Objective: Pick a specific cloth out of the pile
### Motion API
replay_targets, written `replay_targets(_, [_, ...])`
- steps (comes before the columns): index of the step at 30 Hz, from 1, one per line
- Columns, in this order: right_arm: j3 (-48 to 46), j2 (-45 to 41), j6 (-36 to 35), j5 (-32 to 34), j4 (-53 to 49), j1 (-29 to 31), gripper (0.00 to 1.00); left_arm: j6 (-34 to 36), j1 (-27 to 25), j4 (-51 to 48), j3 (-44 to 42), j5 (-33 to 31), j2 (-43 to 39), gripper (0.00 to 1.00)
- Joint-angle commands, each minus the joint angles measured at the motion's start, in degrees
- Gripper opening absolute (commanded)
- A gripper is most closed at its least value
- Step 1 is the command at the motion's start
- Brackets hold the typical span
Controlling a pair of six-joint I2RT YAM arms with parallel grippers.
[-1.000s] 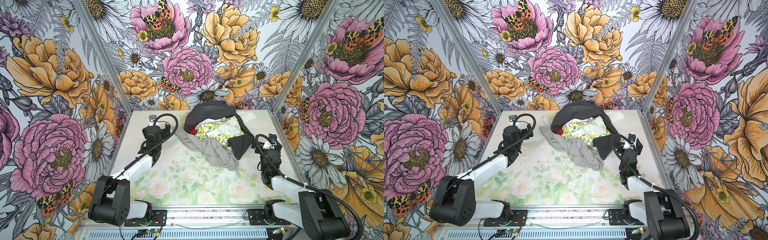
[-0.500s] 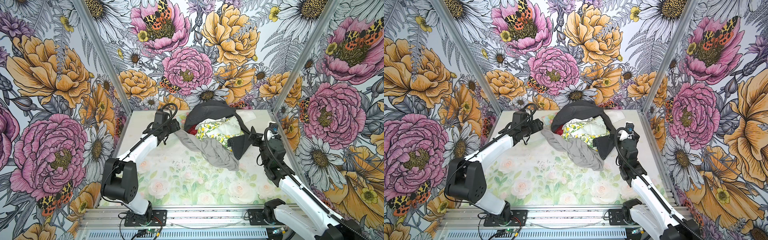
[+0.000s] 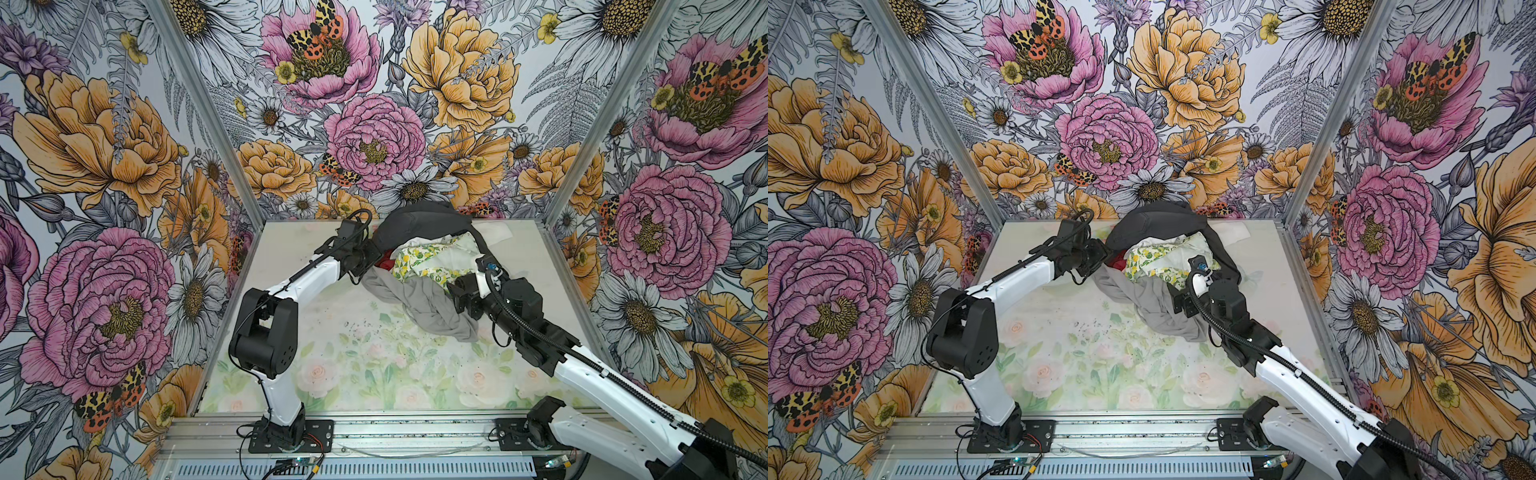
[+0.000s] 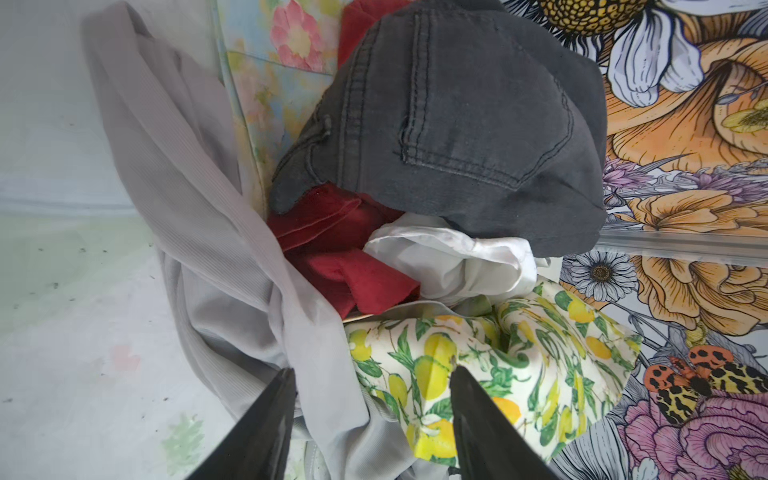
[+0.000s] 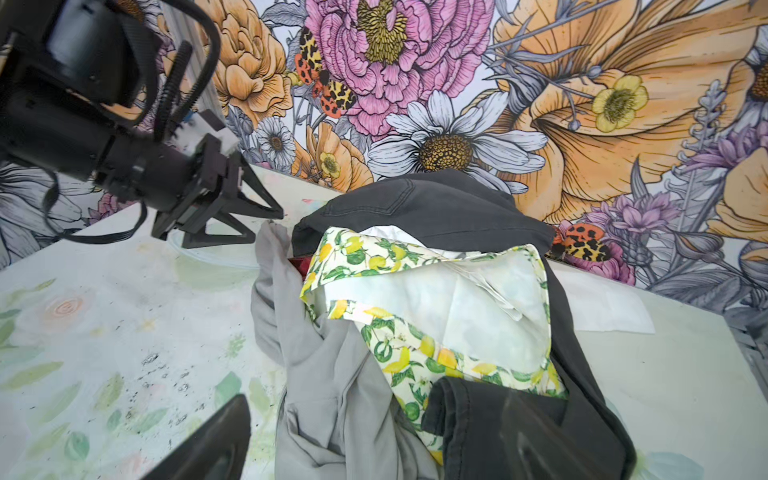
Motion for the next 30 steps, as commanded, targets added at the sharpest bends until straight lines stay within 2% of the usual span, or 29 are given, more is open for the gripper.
replay_targets(1, [1.0, -1.3, -3.0, -1.5, -1.3, 1.9, 0.93, -4.2, -1.1, -0.4, 3.4, -0.7, 3.2, 0.57])
replay_targets(6, [0.5, -1.5, -3.5, 0.6, -1.2, 4.4, 0.93, -5.2, -2.4, -1.3, 6.7, -2.0, 7.1, 0.46])
replay_targets(12, [0.3, -0.9, -3.2, 1.3, -1.1, 4.7, 0.93, -6.2, -3.1, -1.9, 8.5, -3.9, 9.4, 0.4])
replay_targets(19, [-0.1, 0.6, -4.8, 0.7, -0.4, 4.7, 0.93, -7.1, -3.0, -1.8, 10.8, -3.4, 12.1, 0.37])
replay_targets(30, [-2.1, 1.5, -8.4, -7.8, 3.8, 4.8, 0.93, -9.1, -2.4, -2.3, 12.2, -2.6, 14.0, 0.35])
